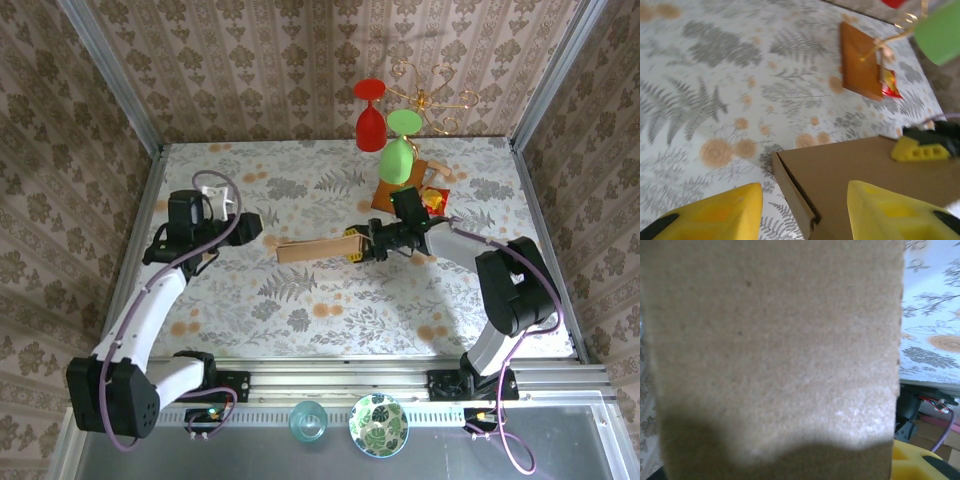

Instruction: Fold the paper box

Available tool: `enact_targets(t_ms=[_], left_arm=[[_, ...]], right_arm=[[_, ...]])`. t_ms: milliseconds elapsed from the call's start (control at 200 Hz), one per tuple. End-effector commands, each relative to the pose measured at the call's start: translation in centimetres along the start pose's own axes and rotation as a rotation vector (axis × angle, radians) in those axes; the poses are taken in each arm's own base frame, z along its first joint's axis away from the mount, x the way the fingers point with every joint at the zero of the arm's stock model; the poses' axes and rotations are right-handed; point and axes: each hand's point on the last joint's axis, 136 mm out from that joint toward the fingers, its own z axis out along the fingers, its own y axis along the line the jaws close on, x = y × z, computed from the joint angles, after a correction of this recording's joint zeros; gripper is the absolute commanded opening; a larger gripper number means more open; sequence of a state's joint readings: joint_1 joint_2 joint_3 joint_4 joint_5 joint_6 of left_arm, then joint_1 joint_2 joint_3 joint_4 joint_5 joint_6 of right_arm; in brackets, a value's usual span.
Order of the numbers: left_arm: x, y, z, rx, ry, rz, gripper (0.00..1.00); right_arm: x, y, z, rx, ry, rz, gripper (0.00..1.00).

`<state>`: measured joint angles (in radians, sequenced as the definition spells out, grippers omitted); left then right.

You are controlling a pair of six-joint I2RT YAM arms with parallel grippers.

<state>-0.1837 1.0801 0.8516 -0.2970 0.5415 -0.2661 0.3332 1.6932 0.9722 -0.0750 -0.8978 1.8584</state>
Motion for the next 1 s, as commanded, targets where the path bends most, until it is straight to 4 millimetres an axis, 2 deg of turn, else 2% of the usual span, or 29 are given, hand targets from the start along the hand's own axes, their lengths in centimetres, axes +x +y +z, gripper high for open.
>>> enact_targets(t_ms=[0,175,290,490,635,740,845,895,995], left_arm=[[1.9,-3.6,-0.8,0.212,-0.01,0.414,0.55],[4.6,-6.2,-1.0,0.376,0.007,0.626,0.65],[5.9,-7.6,0.2,0.429,0.063,0.69,0.67],[6.9,-8.5,2.8,0.455,0.114,0.762,0.7],[8.0,-8.6,3.5,0.465,0.14,0.843,0.77],[8.7,-7.9,4.3,0.444,0.154,0.9,0.79],[9.1,-7.1,5.4,0.422,0.16,0.949,0.81],[9.8,-7.6,6.2,0.427,0.175,0.994,0.81],[9.3,-6.7,7.8,0.35,0.147,1.021,0.81]], right_arm=[[-1.3,-4.0,-1.3,0.12,-0.006,0.132,0.34],[-2.3,-5.4,-2.6,0.132,-0.003,0.166,0.33],[-2.7,-5.4,-2.9,0.119,-0.004,0.176,0.33],[-3.5,-4.9,-2.9,0.105,0.001,0.191,0.32],[-4.3,-4.5,-3.3,0.109,0.029,0.185,0.31],[-4.6,-4.2,-3.9,0.143,0.053,0.137,0.29],[-4.8,-4.5,-4.5,0.163,0.068,0.163,0.29],[-4.9,-4.5,-4.5,0.166,0.066,0.165,0.29],[-5.0,-4.8,-4.5,0.183,0.067,0.169,0.29]])
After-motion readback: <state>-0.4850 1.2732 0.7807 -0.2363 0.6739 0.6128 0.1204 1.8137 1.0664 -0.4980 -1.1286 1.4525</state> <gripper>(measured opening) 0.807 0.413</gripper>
